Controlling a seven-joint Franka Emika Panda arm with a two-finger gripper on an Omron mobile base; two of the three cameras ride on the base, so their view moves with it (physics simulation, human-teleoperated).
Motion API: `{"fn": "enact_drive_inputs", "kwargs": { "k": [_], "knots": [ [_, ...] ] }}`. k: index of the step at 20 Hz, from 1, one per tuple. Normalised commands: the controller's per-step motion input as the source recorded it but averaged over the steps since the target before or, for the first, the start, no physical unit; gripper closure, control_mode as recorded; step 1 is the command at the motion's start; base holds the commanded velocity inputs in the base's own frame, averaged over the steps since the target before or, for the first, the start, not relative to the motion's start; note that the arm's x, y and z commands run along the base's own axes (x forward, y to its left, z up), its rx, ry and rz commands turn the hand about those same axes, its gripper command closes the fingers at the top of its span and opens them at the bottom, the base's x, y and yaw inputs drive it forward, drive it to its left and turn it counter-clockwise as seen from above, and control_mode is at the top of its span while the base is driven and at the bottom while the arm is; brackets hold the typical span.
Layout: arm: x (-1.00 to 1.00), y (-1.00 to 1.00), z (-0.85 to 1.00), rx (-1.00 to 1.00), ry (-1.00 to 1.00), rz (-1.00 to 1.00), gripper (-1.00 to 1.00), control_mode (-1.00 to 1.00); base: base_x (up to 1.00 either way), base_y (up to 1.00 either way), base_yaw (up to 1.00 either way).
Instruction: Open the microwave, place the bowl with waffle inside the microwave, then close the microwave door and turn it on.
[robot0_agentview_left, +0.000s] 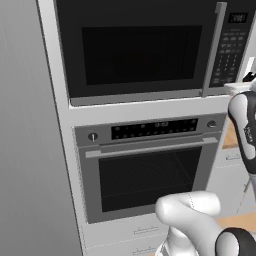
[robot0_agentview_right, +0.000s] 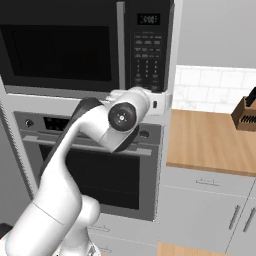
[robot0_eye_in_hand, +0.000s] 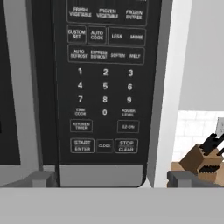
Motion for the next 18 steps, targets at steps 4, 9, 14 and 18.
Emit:
{"fn": "enact_drive_inputs", "kwargs": {
  "k": [4,9,14,18],
  "knots": [
    [0.29,-0.11,0.02,0.05,0.00,0.00,-1.00,-1.00,0.00,0.00,0.00],
    [0.19,-0.25,-0.02,0.03,0.00,0.00,-1.00,-1.00,0.00,0.00,0.00],
    [0.25,-0.05,-0.01,0.00,0.00,0.00,-1.00,-1.00,0.00,0.00,0.00],
    [0.26,0.00,-0.01,0.00,0.00,0.00,-1.00,-1.00,0.00,0.00,0.00]
  ]
}}
